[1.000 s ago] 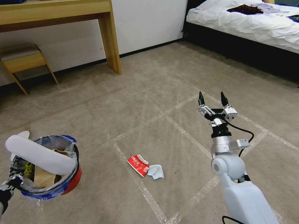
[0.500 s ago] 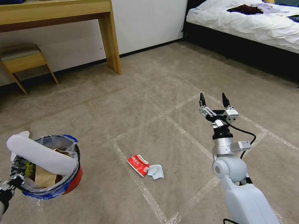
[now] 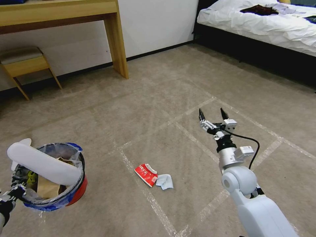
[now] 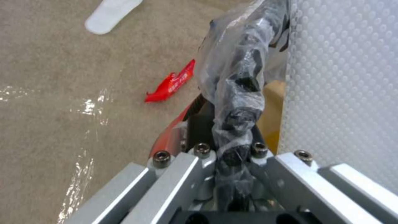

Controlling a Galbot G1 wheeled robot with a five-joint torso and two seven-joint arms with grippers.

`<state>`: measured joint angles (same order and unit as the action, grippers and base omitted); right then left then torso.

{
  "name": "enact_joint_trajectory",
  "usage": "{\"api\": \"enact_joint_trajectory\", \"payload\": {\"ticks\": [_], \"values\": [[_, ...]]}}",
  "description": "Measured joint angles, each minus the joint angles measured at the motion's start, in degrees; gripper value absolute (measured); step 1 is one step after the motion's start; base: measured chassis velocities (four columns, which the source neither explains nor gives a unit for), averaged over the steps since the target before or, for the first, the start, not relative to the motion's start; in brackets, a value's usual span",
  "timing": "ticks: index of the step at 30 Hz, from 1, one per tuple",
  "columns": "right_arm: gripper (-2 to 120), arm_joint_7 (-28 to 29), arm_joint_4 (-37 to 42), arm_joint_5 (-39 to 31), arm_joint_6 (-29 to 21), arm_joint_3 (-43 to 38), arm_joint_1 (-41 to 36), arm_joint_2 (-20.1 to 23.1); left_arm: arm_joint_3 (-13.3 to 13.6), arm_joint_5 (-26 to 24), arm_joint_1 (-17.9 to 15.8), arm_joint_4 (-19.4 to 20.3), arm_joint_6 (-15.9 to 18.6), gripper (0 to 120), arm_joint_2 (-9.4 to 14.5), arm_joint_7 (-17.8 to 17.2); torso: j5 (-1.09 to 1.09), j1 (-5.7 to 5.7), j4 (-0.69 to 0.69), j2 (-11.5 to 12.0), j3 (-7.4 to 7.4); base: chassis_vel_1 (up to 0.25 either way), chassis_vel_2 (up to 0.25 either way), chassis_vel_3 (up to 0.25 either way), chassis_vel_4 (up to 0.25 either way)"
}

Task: Pick up the trash bin and place the garbage on the floor into it.

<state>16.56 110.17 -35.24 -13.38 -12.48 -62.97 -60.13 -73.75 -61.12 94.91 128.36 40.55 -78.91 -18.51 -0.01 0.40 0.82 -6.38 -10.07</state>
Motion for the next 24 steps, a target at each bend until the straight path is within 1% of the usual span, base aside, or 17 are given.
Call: {"api": "enact_joint_trajectory", "payload": {"ticks": [1, 2, 3, 4, 5, 7, 8, 9, 10, 11, 13, 14, 15, 16, 18, 19, 24], "values": [[100, 2.76, -0.64, -2.35, -5.97, 2.66, 1.29, 1.39, -0.03, 0.0, -0.02, -0.1, -0.02, 0, 0.0, 0.0, 0.02, 0.0, -0.01, 0.0, 0.0, 0.0, 0.0, 0.0, 0.0], [100, 2.76, -0.64, -2.35, -5.97, 2.66, 1.29, 1.39, -0.03, 0.0, -0.02, -0.1, -0.02, 0, 0.0, 0.0, 0.02, 0.0, -0.01, 0.0, 0.0, 0.0, 0.0, 0.0, 0.0], [100, 5.12, -1.53, -4.65, -13.32, 5.55, 3.06, 2.68, -0.11, -0.01, -0.03, -0.22, -0.02, 0, -0.05, 0.01, -0.01, 0.0, -0.01, 0.0, 0.0, 0.0, 0.0, 0.0, 0.0], [100, 6.27, -2.1, -6.69, -17.73, 7.27, 4.38, 3.24, -0.18, -0.01, -0.07, -0.31, -0.06, 0, -0.06, 0.01, 0.01, 0.0, 0.0, 0.0, 0.0, 0.0, 0.0, 0.0, 0.0], [100, 6.27, -2.1, -6.69, -17.73, 7.27, 4.38, 3.24, -0.18, -0.01, -0.07, -0.31, -0.06, 0, -0.06, 0.01, 0.01, 0.0, 0.0, 0.0, 0.0, 0.0, 0.0, 0.0, 0.0], [100, 9.21, -4.18, -12.9, -26.88, 11.34, 7.75, 3.67, -0.27, -0.07, -0.11, -0.53, -0.09, 0, -0.07, 0.04, 0.01, 0.0, 0.0, 0.0, 0.0, 0.0, 0.0, 0.0, 0.0], [100, 9.21, -4.18, -12.9, -26.88, 11.34, 7.75, 3.67, -0.27, -0.07, -0.11, -0.53, -0.09, 0, -0.07, 0.04, 0.01, 0.0, 0.0, 0.0, 0.0, 0.0, 0.0, 0.0, 0.0], [100, 10.52, -6.32, -15.64, -28.93, 13.66, 9.65, 3.62, -0.34, -0.08, -0.11, -0.67, -0.12, 0, -0.07, 0.04, 0.02, 0.0, -0.01, 0.0, 0.0, 0.0, 0.0, 0.0, 0.0], [100, 10.98, -8.53, -16.4, -29.82, 15.51, 11.01, 3.3, -0.36, -0.09, -0.12, -0.8, -0.12, 0, -0.1, 0.04, 0.01, 0.0, -0.02, 0.0, 0.0, 0.0, 0.0, 0.0, 0.0], [100, 10.98, -8.53, -16.4, -29.82, 15.51, 11.01, 3.3, -0.36, -0.09, -0.12, -0.8, -0.12, 0, -0.1, 0.04, 0.01, 0.0, -0.02, 0.0, 0.0, 0.0, 0.0, 0.0, 0.0], [100, 10.54, -13.3, -15.77, -30.07, 18.27, 12.87, 2.41, -0.36, -0.1, -0.12, -1.06, -0.15, 0, -0.14, 0.04, 0.01, 0.0, -0.01, 0.01, 0.0, 0.0, 0.0, 0.0, 0.0], [100, 10.54, -13.3, -15.77, -30.07, 18.27, 12.87, 2.41, -0.36, -0.1, -0.12, -1.06, -0.15, 0, -0.14, 0.04, 0.01, 0.0, -0.01, 0.01, 0.0, 0.0, 0.0, 0.0, 0.0], [100, 9.7, -16.38, -15.29, -30.05, 19.84, 13.7, 1.56, -0.36, -0.09, -0.08, -1.23, -0.17, 0, -0.16, 0.04, 0.01, 0.0, 0.0, 0.01, 0.0, 0.0, 0.0, 0.0, 0.0], [100, 9.7, -16.38, -15.29, -30.05, 19.84, 13.7, 1.56, -0.36, -0.09, -0.08, -1.23, -0.17, 0, -0.16, 0.04, 0.01, 0.0, 0.0, 0.01, 0.0, 0.0, 0.0, 0.0, 0.0], [100, 8.54, -19.65, -14.81, -29.83, 21.79, 14.14, 0.48, -0.48, -0.08, 0.03, -1.33, -0.22, 0, -0.18, 0.04, 0.01, 0.0, -0.01, 0.0, 0.0, 0.0, 0.0, 0.0, 0.0], [100, 8.54, -19.65, -14.81, -29.83, 21.79, 14.14, 0.48, -0.48, -0.08, 0.03, -1.33, -0.22, 0, -0.18, 0.04, 0.01, 0.0, -0.01, 0.0, 0.0, 0.0, 0.0, 0.0, 0.0], [100, 7.37, -24.57, -13.52, -29.46, 25.53, 15.35, -1.62, -0.63, -0.08, 0.06, -1.29, -0.23, 0, -0.23, 0.02, 0.01, 0.0, 0.0, 0.0, 0.01, 0.0, 0.0, 0.0, 0.0]]}}
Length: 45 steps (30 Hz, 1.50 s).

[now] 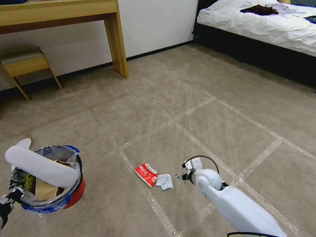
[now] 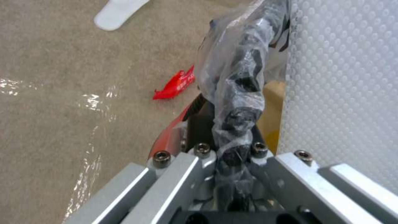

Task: Pick up the trash bin and place the garbage on the floor into it.

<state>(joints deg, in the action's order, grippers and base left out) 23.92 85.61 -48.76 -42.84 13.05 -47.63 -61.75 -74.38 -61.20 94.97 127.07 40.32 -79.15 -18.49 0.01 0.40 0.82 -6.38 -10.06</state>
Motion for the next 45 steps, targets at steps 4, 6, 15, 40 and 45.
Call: {"api": "enact_joint_trajectory", "payload": {"ticks": [4, 6, 15, 40, 45], "values": [[100, -2.22, -4.17, 2.49, 0.23, 2.41, 2.01, -3.06, -0.15, 0.0, 0.13, 0.22, 0.0, 0, -0.35, -0.05, 0.0, 0.0, 0.0, 0.0, 0.0, 0.0, 0.0, 0.0, 0.0], [100, -2.66, -5.22, 2.99, 0.28, 2.89, 2.62, -3.94, -0.25, 0.01, 0.24, 0.3, -0.01, 0, -0.48, -0.08, 0.01, 0.0, 0.0, 0.0, 0.0, 0.0, 0.0, 0.0, 0.0], [100, -6.59, -14.99, 8.53, 1.12, 5.04, 6.63, -10.98, -1.23, -0.19, 0.96, 0.83, -0.22, 0, -0.85, -0.07, 0.0, 0.0, -0.01, 0.0, 0.0, 0.0, 0.0, 0.0, 0.0], [44, -10.49, -26.03, 15.51, 9.71, 6.18, 8.29, -14.77, -1.08, -0.05, 0.43, -0.9, -0.7, 0, -0.49, 0.17, -0.01, 0.0, 0.0, -0.01, 0.0, 0.0, 0.0, 0.0, 0.0], [25, -10.58, -26.23, 15.87, 10.34, 6.18, 8.08, -14.83, -1.06, -0.02, 0.34, -1.07, -0.72, 0, -0.4, 0.19, -0.01, 0.0, 0.0, -0.01, 0.0, 0.0, 0.0, 0.0, 0.0]]}}
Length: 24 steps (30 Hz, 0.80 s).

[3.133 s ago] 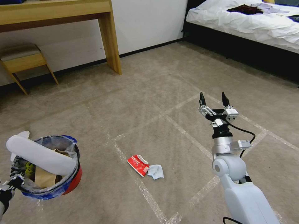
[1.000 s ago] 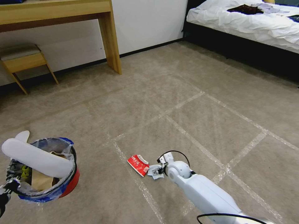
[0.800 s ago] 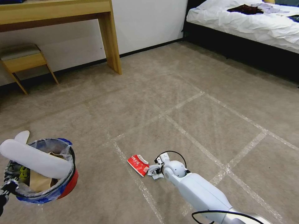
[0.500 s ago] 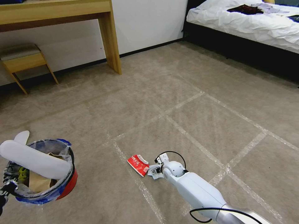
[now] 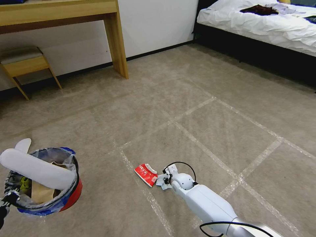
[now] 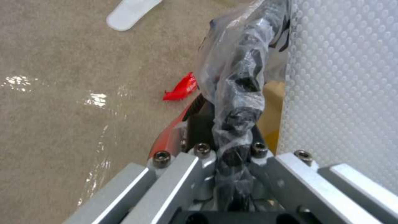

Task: Pick up the trash bin and place the garbage on the floor into it.

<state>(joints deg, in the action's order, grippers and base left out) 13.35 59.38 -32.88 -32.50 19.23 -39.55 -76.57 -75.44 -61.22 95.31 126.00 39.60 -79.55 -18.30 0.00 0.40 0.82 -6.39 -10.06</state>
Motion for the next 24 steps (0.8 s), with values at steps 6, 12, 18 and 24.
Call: {"api": "enact_joint_trajectory", "payload": {"ticks": [6, 12, 18, 24], "values": [[6, -0.13, -0.34, 0.67, 1.07, -0.06, -0.65, 0.06, 0.13, 0.19, -0.05, -0.18, -0.04, 0, -0.07, 0.05, 0.0, 0.0, 0.0, 0.0, 0.0, 0.0, 0.0, 0.0, 0.0], [0, 0.14, 1.06, 0.58, 1.79, -0.69, -1.18, 0.87, 0.26, 0.25, -0.13, -0.18, -0.06, 0, -0.02, 0.06, 0.0, 0.0, 0.0, 0.0, 0.0, 0.0, 0.0, 0.0, 0.0], [0, 1.24, 5.15, -0.39, 2.5, -2.44, -1.5, 2.58, 0.26, 0.14, -0.12, -0.03, -0.06, 0, 0.43, 0.05, 0.0, 0.0, 0.0, 0.0, 0.0, 0.0, 0.0, 0.0, 0.0], [0, 2.74, 11.17, -1.91, 3.95, -5.46, -0.6, 5.0, 0.51, -0.22, -0.36, 0.09, -0.05, 0, 0.8, 0.01, 0.0, 0.0, 0.0, 0.0, 0.0, 0.0, 0.0, 0.0, 0.0]]}}
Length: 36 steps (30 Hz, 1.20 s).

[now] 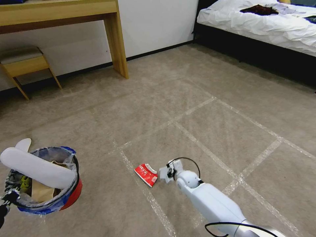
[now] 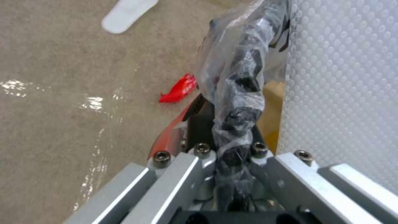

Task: Pick up the trash bin and place the garbage on the floor into it.

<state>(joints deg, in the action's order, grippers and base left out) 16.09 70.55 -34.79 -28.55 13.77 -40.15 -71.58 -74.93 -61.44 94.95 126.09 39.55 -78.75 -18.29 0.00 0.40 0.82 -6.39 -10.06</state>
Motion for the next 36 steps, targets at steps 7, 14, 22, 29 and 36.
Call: {"api": "enact_joint_trajectory", "payload": {"ticks": [7, 14, 22, 29, 36], "values": [[0, 1.21, 5.4, -1.9, 1.91, -2.12, 0.51, 2.18, 0.79, -2.59, -0.67, 0.33, -0.02, 0, 0.55, 0.16, -0.01, 0.0, 0.0, 0.0, 0.0, 0.0, 0.0, 0.0, 0.0], [0, 1.69, 11.53, -2.69, 9.18, -3.09, 1.01, 5.11, 2.92, -3.96, -1.75, 0.22, -0.1, 0, 2.01, 1.48, 0.0, 0.0, 0.0, 0.0, 0.0, 0.0, 0.0, 0.0, 0.0], [0, -1.51, 18.94, -6.8, 18.66, -1.33, 3.25, 6.02, 4.42, -9.8, -2.24, -0.5, 0.35, 0, 5.3, 3.4, 0.0, 0.0, -0.01, 0.0, 0.0, 0.0, 0.0, 0.0, 0.0], [0, -4.15, 24.32, -10.66, 22.69, -0.17, 5.3, 7.17, 6.69, -11.31, -2.82, -1.7, 1.34, 0, 8.09, 3.7, 0.0, 0.0, -0.01, 0.0, -0.01, 0.0, 0.0, 0.0, 0.0], [0, -5.93, 28.44, -12.83, 25.79, 0.3, 6.05, 9.49, 10.23, -11.05, -3.95, -3.72, 1.92, 0, 10.79, 4.3, 0.01, 0.0, 0.0, 0.0, 0.01, 0.0, 0.0, 0.0, 0.0]]}}
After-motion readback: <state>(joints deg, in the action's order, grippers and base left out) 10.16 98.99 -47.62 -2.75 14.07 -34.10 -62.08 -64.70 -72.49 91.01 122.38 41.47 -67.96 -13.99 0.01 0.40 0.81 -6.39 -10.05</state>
